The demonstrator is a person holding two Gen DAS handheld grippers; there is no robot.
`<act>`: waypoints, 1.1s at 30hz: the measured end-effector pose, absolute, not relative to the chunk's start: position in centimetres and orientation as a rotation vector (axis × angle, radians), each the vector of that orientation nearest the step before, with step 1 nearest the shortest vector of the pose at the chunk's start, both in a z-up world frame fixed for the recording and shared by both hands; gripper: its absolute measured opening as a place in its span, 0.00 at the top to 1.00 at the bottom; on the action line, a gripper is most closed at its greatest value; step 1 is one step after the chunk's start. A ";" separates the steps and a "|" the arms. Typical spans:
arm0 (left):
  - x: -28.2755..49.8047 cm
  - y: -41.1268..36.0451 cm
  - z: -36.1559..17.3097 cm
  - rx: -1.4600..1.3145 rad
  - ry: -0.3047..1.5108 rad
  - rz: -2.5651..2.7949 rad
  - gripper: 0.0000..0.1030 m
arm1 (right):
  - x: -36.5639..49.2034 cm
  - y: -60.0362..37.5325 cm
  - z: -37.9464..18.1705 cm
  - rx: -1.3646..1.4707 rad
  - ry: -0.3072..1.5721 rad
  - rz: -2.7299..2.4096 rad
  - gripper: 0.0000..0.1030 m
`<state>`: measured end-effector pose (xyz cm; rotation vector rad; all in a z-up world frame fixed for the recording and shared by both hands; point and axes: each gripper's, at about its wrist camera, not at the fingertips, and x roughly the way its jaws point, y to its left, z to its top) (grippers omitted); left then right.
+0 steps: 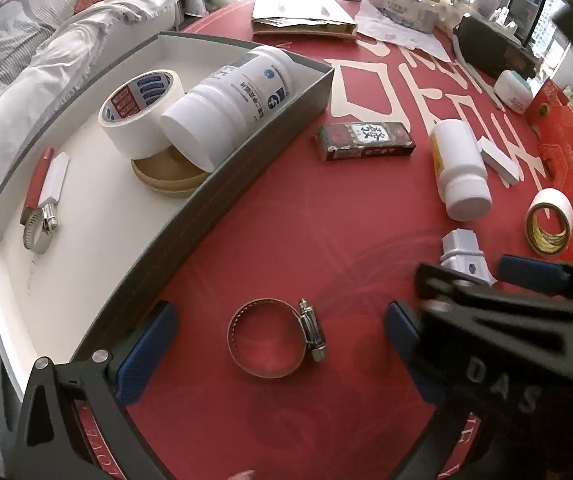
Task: Organize rigid objects
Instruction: 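Grasp the white plug with the right tool while the left tool grasps a second hose clamp, then carry the white plug and hose clamp over the grey box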
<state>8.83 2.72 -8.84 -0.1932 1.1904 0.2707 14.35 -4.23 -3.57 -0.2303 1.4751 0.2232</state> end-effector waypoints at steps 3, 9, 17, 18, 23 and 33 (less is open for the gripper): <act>8.2 2.7 -8.4 -0.192 1.180 0.274 0.00 | 13.6 -4.0 -3.0 -0.267 1.465 0.268 0.68; 8.0 1.5 -8.1 -0.148 1.203 0.202 0.05 | 13.0 -10.3 -2.9 -0.077 1.520 0.220 0.68; 5.2 -1.3 -6.7 -0.061 1.217 0.043 0.54 | 5.9 -17.2 -3.1 -0.082 1.562 0.192 0.68; 4.4 -1.5 -6.6 -0.061 1.226 0.030 0.54 | 4.8 -17.4 -3.2 -0.095 1.559 0.194 0.67; 0.5 -1.1 -6.2 -0.163 1.263 0.023 0.54 | 1.3 -17.7 -3.3 -0.122 1.531 0.196 0.68; -1.9 -1.3 -2.8 -0.145 1.194 0.064 0.54 | -0.3 -17.0 -3.5 -0.078 1.517 0.235 0.68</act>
